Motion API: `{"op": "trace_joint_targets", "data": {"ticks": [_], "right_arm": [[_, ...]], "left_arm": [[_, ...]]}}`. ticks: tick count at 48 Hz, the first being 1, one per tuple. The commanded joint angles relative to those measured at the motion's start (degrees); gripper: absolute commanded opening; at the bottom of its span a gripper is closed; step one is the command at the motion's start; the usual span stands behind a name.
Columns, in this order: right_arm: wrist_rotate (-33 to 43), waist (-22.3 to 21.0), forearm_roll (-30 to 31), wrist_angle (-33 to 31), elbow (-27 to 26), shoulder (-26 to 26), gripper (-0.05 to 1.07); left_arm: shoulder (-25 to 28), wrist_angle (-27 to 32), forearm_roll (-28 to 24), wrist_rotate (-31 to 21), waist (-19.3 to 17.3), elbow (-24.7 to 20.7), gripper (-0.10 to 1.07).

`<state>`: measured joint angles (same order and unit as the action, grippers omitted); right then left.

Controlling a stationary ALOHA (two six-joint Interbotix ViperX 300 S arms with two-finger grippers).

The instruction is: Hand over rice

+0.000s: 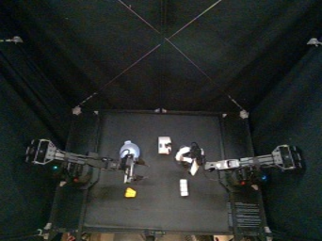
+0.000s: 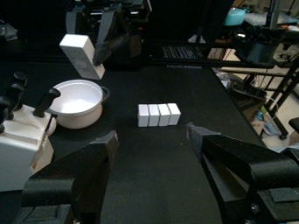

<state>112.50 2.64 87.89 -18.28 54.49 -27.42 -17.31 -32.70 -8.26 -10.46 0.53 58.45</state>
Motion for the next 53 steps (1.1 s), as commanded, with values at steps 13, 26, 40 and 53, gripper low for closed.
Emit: {"op": "trace_joint_targets", "data": {"ticks": [13, 26, 40, 53], "right_arm": [[0.18, 6.68, 10.63, -0.09, -10.72, 0.97, 0.59], [0.26, 11.34, 14.68, -0.62, -14.94, 3.6, 0.59], [0.35, 13.45, 14.77, -3.96, -17.58, 7.03, 0.59], [0.35, 14.06, 14.77, -3.96, -18.81, 8.44, 0.59]], "left_arm": [[5.45, -9.49, 0.0, 0.18, 0.18, -5.27, 0.98], [10.99, -23.03, -0.09, 0.26, -0.26, -6.86, 0.98], [16.96, -28.3, -1.41, 2.81, 0.18, -10.63, 0.98], [18.81, -29.0, -0.35, 11.87, 0.44, -12.22, 0.98]]}}
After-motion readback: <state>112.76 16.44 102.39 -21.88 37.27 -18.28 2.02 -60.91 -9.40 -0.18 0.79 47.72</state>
